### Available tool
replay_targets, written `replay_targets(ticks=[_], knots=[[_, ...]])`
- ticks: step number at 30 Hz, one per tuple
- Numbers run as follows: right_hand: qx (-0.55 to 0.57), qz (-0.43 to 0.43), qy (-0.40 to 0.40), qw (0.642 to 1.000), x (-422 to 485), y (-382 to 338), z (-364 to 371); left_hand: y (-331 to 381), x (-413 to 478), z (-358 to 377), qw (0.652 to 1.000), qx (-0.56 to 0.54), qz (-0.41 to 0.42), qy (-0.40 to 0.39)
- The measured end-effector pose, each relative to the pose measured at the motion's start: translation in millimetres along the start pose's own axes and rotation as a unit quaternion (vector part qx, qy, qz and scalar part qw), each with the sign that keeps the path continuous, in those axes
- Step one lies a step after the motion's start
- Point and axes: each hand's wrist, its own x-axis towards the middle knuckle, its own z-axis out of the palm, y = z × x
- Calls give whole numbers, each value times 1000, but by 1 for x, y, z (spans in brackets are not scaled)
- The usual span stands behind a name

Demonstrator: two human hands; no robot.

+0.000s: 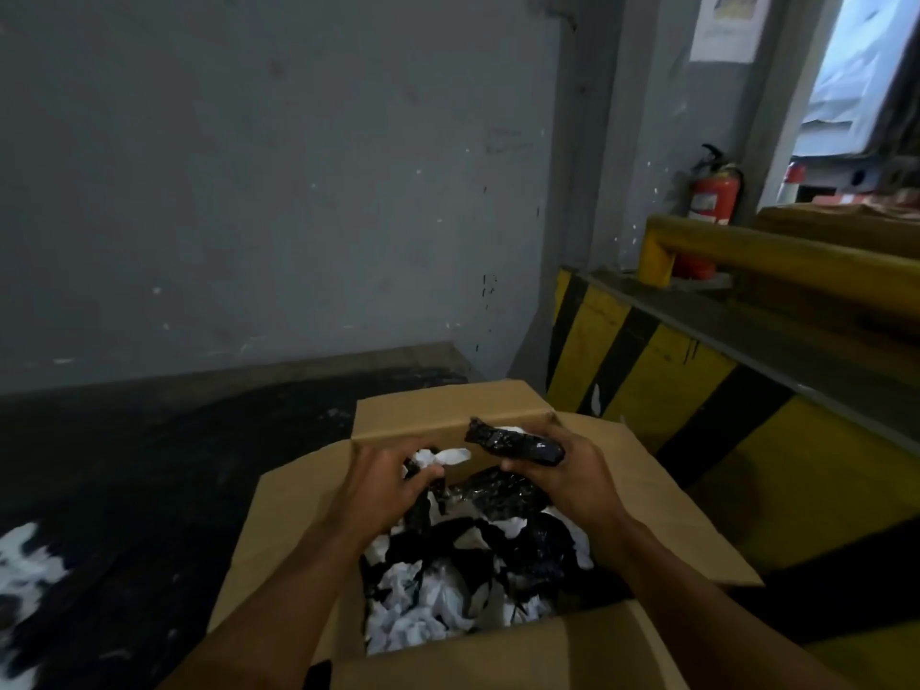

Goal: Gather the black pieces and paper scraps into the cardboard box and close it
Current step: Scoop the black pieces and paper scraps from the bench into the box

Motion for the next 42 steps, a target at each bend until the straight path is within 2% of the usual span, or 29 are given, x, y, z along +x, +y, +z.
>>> replay_targets(ticks=[4, 6, 9, 14, 16, 18, 28, 37, 42], knots=[[11, 26, -16, 999, 18, 20, 9, -11, 14, 22, 999, 10, -32, -35], [-37, 43, -25, 998, 33, 33, 18, -22, 21, 34, 996, 13, -60, -66], [-103, 23, -64, 992, 43, 41, 29, -36, 23, 48, 989, 26, -89, -112], [-281, 95, -177, 939, 44, 63, 43, -55, 17, 67, 968, 93, -139, -187], [-267, 127, -191, 936, 44, 66, 44, -58, 18, 68, 965, 96, -142, -198], [-218, 137, -182, 949, 44, 65, 43, -59, 21, 68, 966, 81, -139, -200], [-202, 58, -112, 971, 28, 32, 17, -33, 15, 39, 979, 96, -110, -142], [-214, 16, -30, 976, -10, 3, 19, 1, -46, -5, 989, 109, -92, -47], [-189, -2, -46, 981, -39, -31, 50, 0, -88, -42, 987, 111, -116, -7]])
